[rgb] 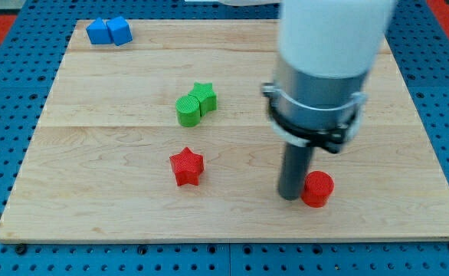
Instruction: Push red star closer to red circle
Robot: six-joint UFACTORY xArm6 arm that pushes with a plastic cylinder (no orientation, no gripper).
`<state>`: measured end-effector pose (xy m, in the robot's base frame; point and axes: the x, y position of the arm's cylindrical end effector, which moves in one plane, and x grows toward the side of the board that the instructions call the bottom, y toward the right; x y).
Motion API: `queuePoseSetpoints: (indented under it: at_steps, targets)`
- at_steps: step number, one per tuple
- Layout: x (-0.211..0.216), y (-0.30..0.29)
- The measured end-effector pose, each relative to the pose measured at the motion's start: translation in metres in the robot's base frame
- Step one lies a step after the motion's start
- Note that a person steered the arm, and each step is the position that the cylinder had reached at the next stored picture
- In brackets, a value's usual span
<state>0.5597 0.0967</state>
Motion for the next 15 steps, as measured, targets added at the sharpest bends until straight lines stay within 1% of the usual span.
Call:
queuePoseSetpoints:
  at_steps: [1, 2, 3, 4, 5, 6, 7, 8, 9, 10, 11, 12, 14, 15]
  targets:
    - [0.000, 0.060]
    - [0.000, 0.077]
    - [0.006, 0.024]
    - [0.025, -0.054]
    - [0.024, -0.174]
    - [-0.015, -0.240]
    - [-0.059, -0.227]
    - [-0.039, -0.152]
    - [-0.009, -0.088]
    - [-0.006, -0.138]
    - [0.024, -0.156]
    - [0.033, -0.137]
    - [0.011, -0.062]
    - [0.011, -0.025]
